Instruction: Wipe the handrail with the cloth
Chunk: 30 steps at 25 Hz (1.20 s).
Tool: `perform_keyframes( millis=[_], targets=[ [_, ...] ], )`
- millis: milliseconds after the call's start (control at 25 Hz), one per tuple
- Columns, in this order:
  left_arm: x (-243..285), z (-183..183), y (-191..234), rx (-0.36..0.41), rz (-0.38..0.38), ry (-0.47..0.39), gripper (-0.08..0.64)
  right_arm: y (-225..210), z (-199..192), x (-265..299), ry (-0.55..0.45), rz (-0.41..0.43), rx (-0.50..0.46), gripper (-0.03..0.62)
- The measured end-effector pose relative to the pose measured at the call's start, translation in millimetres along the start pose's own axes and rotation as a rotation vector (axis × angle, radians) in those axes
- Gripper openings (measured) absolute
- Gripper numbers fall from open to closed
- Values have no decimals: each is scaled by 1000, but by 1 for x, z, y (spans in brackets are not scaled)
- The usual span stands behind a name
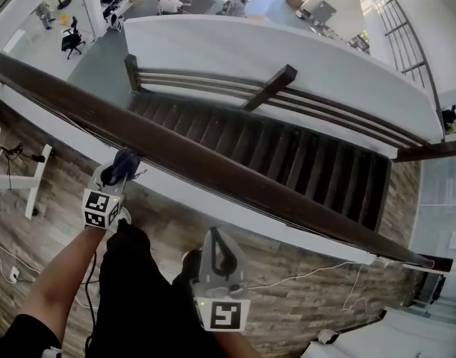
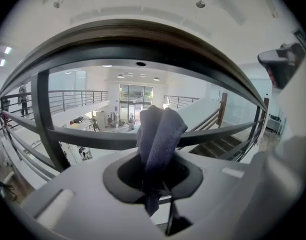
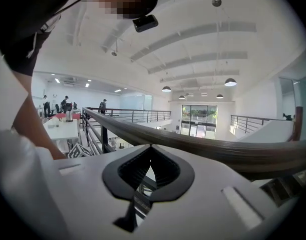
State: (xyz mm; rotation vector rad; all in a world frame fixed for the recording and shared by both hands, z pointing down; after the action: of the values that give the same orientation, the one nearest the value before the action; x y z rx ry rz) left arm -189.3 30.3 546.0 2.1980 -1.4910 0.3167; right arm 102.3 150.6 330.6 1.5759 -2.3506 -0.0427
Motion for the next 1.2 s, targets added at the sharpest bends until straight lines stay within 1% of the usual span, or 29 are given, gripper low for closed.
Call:
perform_keyframes(
  millis=[160,320,400,480,640,760,880,920,1000,1080,1200],
  targets=[
    [1,-7,59,-6,39,-2,57,21,6,19,29,20,-42,2],
    [11,-11,115,-15,32,-3,57,41,2,50,18,18,-70,2],
    [14,-12,138,9,18,-2,57,52,0,67,13,1,-85,2],
    [15,-15,154,46,10,-8,55,66,-2,84,15,-9,-72,2],
    [23,-24,176,95,-16,12,55,103,-5,113,-5,1,-16,2],
    [31,-32,195,90,-10,22,55,126,-12,128,-5,1,-16,2],
    [40,-38,209,73,-7,8,55,144,-22,139,23,14,-30,2],
    [43,-39,211,74,-12,3,55,149,-25,142,41,27,-34,2],
    [51,-42,210,106,-40,2,52,155,-27,148,64,36,-20,2],
    [56,-46,209,140,-72,-1,54,160,-28,154,57,31,-5,2],
    [59,-49,208,143,-97,-25,52,169,-35,161,58,42,-31,2]
  ],
)
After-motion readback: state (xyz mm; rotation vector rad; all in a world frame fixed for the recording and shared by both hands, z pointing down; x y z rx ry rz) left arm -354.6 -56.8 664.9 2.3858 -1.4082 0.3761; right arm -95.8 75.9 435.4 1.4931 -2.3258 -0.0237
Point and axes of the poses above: the fingertips, and each gripper's own axes: x forward along the fingers, y to its left, z out of its top, the point moved 10 cm from there along -x, backward along the fingers, and after that the axes turned 11 degrees about -x, right-handed, at the moved point
